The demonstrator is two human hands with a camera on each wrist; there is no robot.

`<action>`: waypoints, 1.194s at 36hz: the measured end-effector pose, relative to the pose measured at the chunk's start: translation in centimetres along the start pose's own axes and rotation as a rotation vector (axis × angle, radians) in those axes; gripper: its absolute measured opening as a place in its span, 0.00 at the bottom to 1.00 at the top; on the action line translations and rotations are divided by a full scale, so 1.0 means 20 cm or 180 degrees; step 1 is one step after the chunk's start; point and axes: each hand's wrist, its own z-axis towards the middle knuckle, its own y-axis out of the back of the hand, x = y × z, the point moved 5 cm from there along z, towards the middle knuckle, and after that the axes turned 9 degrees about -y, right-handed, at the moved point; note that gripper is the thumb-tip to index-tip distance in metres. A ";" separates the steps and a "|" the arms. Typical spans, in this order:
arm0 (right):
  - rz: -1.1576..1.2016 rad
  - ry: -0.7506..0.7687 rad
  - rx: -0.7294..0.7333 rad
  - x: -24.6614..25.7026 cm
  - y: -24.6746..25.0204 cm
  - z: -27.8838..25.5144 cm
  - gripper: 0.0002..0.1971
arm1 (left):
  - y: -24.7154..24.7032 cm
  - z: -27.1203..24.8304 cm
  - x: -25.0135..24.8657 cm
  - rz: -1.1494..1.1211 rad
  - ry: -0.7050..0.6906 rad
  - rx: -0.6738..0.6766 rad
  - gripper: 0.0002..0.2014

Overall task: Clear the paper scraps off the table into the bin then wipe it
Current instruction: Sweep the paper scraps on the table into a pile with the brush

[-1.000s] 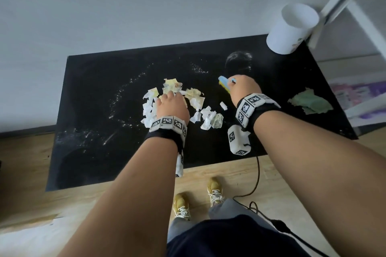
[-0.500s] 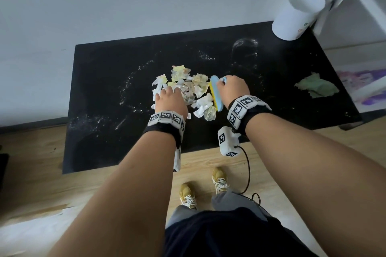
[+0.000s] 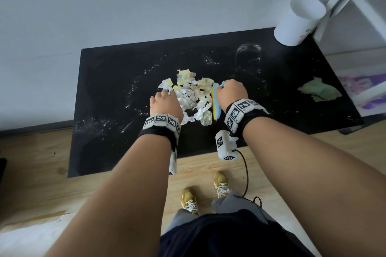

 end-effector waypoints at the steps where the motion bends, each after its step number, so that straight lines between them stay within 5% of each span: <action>1: 0.0031 0.0046 -0.0063 0.01 0.02 0.01 0.14 | 0.01 0.01 0.00 0.0003 0.0009 -0.0019 0.20; 7: -0.0084 0.0307 -0.0300 0.07 0.14 0.17 0.14 | 0.03 0.08 0.01 0.0000 0.0096 -0.0076 0.18; 19: -0.0659 0.0579 0.0440 0.23 0.02 0.37 0.16 | 0.02 0.17 0.05 0.0012 0.0406 -0.0013 0.18; 33: -0.0322 0.1290 0.0061 0.46 0.14 0.47 0.13 | 0.04 0.20 0.07 -0.0060 0.0642 -0.0166 0.17; 38: -0.0738 0.1214 0.0463 0.57 0.02 0.55 0.19 | 0.05 0.22 0.11 -0.0044 0.0751 -0.0221 0.17; 43: -0.0928 0.1294 0.0795 0.62 -0.10 0.53 0.13 | 0.03 0.23 0.15 -0.0105 0.0858 -0.0189 0.18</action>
